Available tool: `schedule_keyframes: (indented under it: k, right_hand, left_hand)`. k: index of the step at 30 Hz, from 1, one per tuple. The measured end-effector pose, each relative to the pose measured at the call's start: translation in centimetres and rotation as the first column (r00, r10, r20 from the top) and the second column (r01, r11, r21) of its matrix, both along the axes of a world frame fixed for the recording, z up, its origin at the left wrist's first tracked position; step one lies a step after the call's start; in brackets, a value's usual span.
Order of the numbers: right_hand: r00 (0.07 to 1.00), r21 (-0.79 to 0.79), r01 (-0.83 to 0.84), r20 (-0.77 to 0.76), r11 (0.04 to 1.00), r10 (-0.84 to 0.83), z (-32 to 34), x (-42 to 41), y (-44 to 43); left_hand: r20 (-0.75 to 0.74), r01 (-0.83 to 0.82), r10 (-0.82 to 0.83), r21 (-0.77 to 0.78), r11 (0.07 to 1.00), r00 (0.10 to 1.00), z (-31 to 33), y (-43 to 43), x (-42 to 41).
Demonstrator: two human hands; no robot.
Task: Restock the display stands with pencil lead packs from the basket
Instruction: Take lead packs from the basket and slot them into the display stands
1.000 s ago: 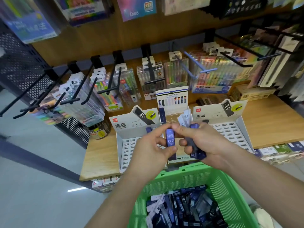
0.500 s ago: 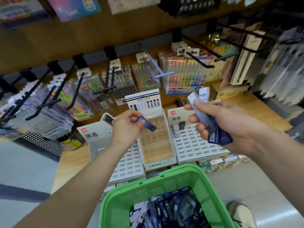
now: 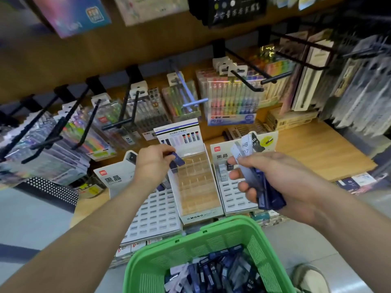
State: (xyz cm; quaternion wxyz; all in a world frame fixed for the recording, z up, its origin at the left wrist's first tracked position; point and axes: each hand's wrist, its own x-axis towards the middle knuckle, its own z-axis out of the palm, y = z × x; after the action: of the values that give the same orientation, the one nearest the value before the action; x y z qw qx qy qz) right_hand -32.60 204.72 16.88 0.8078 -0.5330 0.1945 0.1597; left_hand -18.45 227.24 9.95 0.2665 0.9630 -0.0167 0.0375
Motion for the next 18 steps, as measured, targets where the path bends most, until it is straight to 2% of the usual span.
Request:
schedule_keyframes:
  k: [5,8,10,13,15,18]
  right_hand:
    - [1.000,0.023,0.023,-0.004,0.999,-0.023,-0.1,0.6,0.9]
    - [0.999,0.003,0.035,0.003,0.999,-0.035,-0.2,0.9,1.2]
    - [0.999,0.003,0.045,-0.002,0.999,-0.045,-0.4,1.0,1.4]
    - [0.999,-0.004,0.042,-0.011,0.999,-0.042,-0.4,1.2,1.2]
    - [1.000,-0.017,0.028,-0.007,0.999,-0.028,-0.3,1.3,0.7]
    - [0.998,-0.079,0.054,-0.009,0.995,-0.055,-0.3,1.5,-0.6]
  left_hand:
    - [-0.001,0.063,-0.064,0.214,0.975,0.998,-0.4,-0.3,0.6]
    - [-0.017,0.086,-0.084,0.262,0.961,0.996,-0.5,-0.8,0.8]
    - [0.018,0.070,-0.075,0.202,0.977,0.997,-0.4,-1.0,0.6]
    - [0.095,0.040,-0.034,-0.066,0.997,0.995,-0.1,-1.2,-0.1]
    - [0.120,0.087,-0.064,-0.198,0.976,0.991,0.0,-1.3,-1.1]
    - [0.119,0.221,-0.200,-0.199,0.955,0.972,-0.1,-2.3,-2.4]
